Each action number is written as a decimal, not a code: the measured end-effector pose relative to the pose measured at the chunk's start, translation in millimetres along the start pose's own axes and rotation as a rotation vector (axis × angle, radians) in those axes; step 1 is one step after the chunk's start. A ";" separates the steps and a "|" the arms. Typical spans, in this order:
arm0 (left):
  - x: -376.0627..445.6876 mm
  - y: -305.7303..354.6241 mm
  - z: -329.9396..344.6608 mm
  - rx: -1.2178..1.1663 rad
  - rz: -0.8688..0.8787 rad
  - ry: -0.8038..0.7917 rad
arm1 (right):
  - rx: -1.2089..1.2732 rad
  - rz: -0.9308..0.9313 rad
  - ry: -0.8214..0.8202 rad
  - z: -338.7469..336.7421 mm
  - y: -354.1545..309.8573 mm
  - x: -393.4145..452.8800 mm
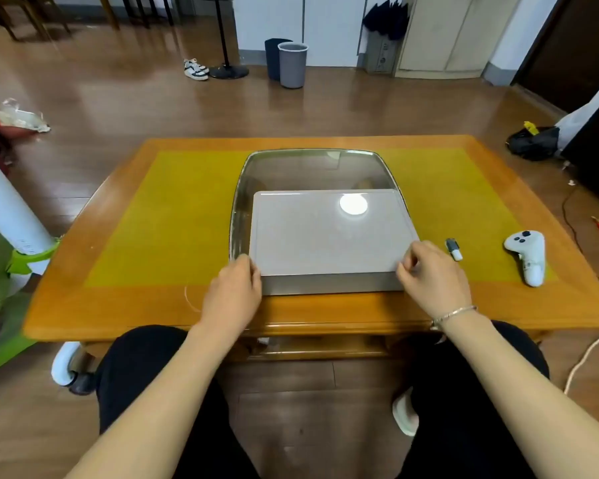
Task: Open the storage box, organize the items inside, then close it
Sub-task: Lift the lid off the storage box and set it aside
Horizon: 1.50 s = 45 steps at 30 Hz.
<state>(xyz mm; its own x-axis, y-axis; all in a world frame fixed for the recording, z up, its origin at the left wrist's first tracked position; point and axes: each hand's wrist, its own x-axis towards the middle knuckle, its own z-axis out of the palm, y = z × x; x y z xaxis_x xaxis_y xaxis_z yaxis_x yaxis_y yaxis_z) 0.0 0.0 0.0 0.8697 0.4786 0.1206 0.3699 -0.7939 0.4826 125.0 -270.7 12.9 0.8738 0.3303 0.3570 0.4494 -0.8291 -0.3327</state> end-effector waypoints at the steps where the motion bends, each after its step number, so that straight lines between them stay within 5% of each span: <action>1: 8.4 1.7 0.9 0.022 -0.008 0.022 | 0.003 -0.002 0.010 1.7 2.9 6.7; 7: 47.6 18.0 17.9 0.173 -0.140 -0.017 | -0.099 0.041 -0.060 18.1 17.4 35.6; 21: 65.3 16.8 42.9 -0.069 -0.369 0.095 | 0.009 0.518 -0.050 45.5 44.2 57.1; 45: 66.0 18.5 40.9 -0.136 -0.419 0.093 | -0.145 0.443 -0.002 49.8 37.3 57.0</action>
<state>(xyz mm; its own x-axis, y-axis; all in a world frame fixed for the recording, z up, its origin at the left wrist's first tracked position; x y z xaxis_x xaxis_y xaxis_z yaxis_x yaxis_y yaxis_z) 77.6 1.6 -18.6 0.6187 0.7848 -0.0347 0.6321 -0.4711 0.6153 200.8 -260.3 -22.7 0.9762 -0.0693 0.2057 0.0018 -0.9450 -0.3271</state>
